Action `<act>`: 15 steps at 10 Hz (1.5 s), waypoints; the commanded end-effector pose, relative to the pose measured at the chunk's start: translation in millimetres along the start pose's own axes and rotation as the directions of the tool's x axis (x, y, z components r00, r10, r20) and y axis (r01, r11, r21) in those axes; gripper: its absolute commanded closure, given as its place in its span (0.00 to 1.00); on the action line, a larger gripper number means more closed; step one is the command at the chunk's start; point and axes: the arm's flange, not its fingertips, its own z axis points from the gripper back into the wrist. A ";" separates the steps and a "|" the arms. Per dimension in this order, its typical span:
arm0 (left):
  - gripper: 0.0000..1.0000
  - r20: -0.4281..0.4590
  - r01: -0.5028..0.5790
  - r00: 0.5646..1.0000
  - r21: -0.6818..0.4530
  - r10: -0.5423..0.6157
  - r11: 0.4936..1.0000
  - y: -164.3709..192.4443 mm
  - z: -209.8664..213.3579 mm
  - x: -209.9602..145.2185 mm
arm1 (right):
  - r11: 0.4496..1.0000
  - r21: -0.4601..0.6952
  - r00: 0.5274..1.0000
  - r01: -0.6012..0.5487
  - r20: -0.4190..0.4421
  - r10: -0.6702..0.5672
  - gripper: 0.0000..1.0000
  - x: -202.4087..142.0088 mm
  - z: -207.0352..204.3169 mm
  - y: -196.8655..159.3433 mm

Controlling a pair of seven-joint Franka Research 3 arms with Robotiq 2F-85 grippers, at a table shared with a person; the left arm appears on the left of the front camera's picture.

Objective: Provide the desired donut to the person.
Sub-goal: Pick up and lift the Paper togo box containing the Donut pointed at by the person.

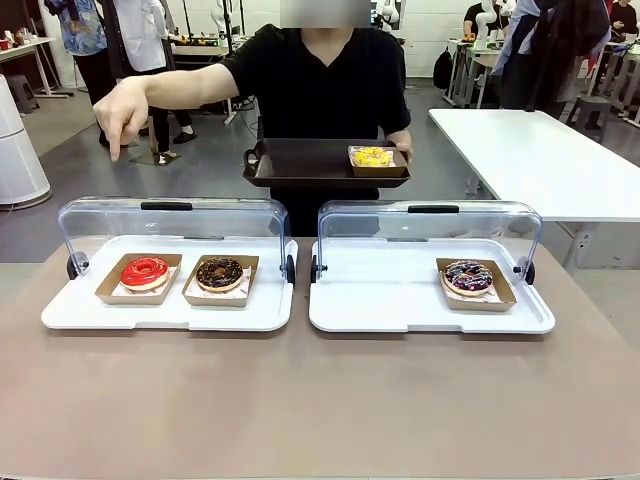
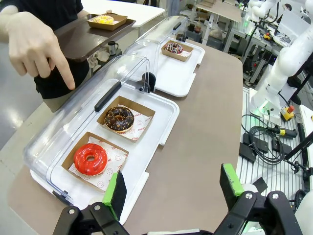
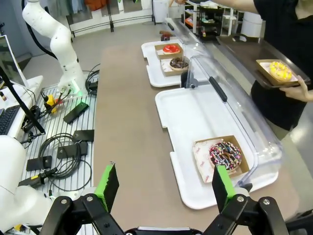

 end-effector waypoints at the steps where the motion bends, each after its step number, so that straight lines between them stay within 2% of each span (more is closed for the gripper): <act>1: 0.00 0.018 0.015 1.000 -0.004 -0.015 1.000 -0.3 1.1 0.5 | 1.000 0.004 1.000 -0.003 0.010 0.003 0.00 -0.7 0.3 0.2; 15: 0.00 0.018 0.015 1.000 -0.004 -0.015 1.000 -0.3 1.1 0.5 | 1.000 0.004 1.000 -0.003 0.010 0.003 0.00 -0.7 0.3 0.2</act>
